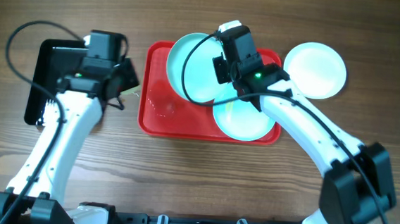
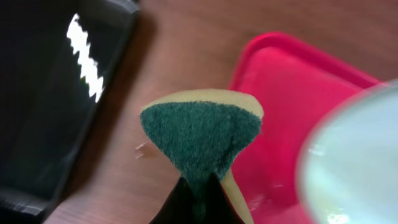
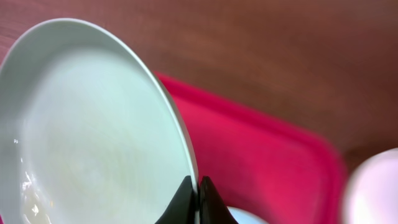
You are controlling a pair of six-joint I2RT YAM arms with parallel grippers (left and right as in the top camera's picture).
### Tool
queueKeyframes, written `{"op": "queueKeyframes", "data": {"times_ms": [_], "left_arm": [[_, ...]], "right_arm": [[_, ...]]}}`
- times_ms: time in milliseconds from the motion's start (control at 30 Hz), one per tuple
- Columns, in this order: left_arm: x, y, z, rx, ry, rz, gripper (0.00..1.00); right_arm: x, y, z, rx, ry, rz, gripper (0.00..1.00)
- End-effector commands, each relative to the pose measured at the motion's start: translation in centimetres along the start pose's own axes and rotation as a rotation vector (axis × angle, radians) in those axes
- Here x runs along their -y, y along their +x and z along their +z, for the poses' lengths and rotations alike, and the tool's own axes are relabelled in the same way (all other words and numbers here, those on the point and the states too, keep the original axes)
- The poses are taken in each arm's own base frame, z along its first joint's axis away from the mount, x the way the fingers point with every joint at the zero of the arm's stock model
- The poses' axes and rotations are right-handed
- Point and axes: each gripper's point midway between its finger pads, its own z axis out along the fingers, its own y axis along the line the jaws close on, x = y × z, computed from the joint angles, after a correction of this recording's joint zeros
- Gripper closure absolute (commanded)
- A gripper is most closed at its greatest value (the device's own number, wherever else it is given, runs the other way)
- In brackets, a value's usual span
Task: Clean dirty plates on tray and stack at the side
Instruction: 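Lift the light-blue plate with right gripper and stack it on white plate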
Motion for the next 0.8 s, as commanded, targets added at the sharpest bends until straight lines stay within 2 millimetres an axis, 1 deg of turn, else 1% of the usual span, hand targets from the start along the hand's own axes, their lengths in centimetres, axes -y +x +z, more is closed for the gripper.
{"op": "queueKeyframes", "data": {"times_ms": [0,100,200,267,333,400,433,467,567,733,767], "left_arm": [[-4.0,-0.1,0.1,-0.042,-0.055,-0.088,0.96],[-6.9,-0.6,0.4,-0.046,-0.100,-0.161,0.96],[-8.8,-0.6,0.6,-0.050,-0.129,-0.210,0.96],[-9.3,-0.4,0.8,-0.058,-0.138,-0.220,0.96],[-9.4,-0.1,1.0,-0.062,-0.140,-0.222,0.96],[-9.4,-0.1,1.0,-0.063,-0.140,-0.222,0.96],[-9.4,-0.1,1.0,-0.063,-0.140,-0.222,0.96],[-9.4,-0.1,1.0,-0.063,-0.140,-0.222,0.96],[-9.4,-0.1,1.0,-0.063,-0.140,-0.222,0.96],[-9.4,-0.1,1.0,-0.063,-0.140,-0.222,0.96],[-9.4,-0.1,1.0,-0.063,-0.140,-0.222,0.96]], "right_arm": [[0.5,-3.6,-4.1,0.126,0.158,-0.215,0.96],[-0.2,-5.4,-6.5,0.188,0.318,-0.387,0.96],[-1.4,-7.3,-9.2,0.231,0.489,-0.579,0.96],[-2.3,-8.7,-11.2,0.261,0.592,-0.692,0.96],[-3.5,-9.8,-12.8,0.283,0.650,-0.794,0.96],[-5.3,-11.0,-14.8,0.317,0.701,-0.909,0.96],[-5.8,-11.4,-15.5,0.333,0.716,-0.934,0.96],[-7.4,-12.5,-17.5,0.385,0.750,-0.980,0.96],[-8.1,-13.0,-18.6,0.425,0.761,-0.975,0.96],[-8.0,-12.7,-18.5,0.420,0.761,-0.949,0.96],[-7.9,-12.7,-18.4,0.428,0.752,-0.920,0.96]]}}
